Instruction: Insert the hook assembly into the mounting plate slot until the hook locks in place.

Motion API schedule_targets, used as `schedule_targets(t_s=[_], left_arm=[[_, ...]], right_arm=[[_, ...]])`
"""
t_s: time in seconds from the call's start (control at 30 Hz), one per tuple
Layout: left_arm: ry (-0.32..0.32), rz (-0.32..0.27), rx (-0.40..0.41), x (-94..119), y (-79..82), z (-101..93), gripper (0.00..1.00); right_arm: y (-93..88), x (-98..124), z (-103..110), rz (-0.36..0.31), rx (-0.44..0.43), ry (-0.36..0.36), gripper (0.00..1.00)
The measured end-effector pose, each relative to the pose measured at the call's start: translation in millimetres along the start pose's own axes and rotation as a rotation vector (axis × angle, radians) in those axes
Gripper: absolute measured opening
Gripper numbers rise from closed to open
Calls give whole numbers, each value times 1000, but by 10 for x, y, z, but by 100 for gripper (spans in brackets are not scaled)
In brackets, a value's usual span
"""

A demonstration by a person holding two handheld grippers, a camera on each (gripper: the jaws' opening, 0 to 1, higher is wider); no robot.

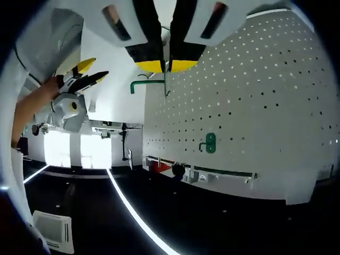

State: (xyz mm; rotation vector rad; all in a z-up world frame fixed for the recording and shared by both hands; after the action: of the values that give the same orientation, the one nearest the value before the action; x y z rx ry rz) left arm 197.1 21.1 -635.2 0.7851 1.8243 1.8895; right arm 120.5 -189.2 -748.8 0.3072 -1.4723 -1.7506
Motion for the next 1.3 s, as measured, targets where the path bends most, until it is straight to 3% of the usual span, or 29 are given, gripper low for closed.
schedule_targets(t_s=[0.73,1.1,1.3], left_arm=[[81,-110,82,254,311,-13,3],[85,-104,86,266,285,-19,3],[76,-97,76,260,287,-45,3]], right_arm=[[-5,-2,-4,0,-3,2,55],[19,-2,-5,-7,-2,6,55],[256,27,100,-128,26,62,56]])
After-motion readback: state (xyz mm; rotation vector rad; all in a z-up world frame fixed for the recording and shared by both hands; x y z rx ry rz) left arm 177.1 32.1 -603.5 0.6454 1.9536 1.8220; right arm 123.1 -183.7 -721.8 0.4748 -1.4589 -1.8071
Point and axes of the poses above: the point that each gripper's makers call its tool centre point, and the gripper's own axes: x roughly backward along the fingers, z roughly to its left, y roughly out of its top, the point moved 2 cm from there along x, roughly backward along the fingers, and after that the axes turned 13 degrees about y, right-handed, at the moved point
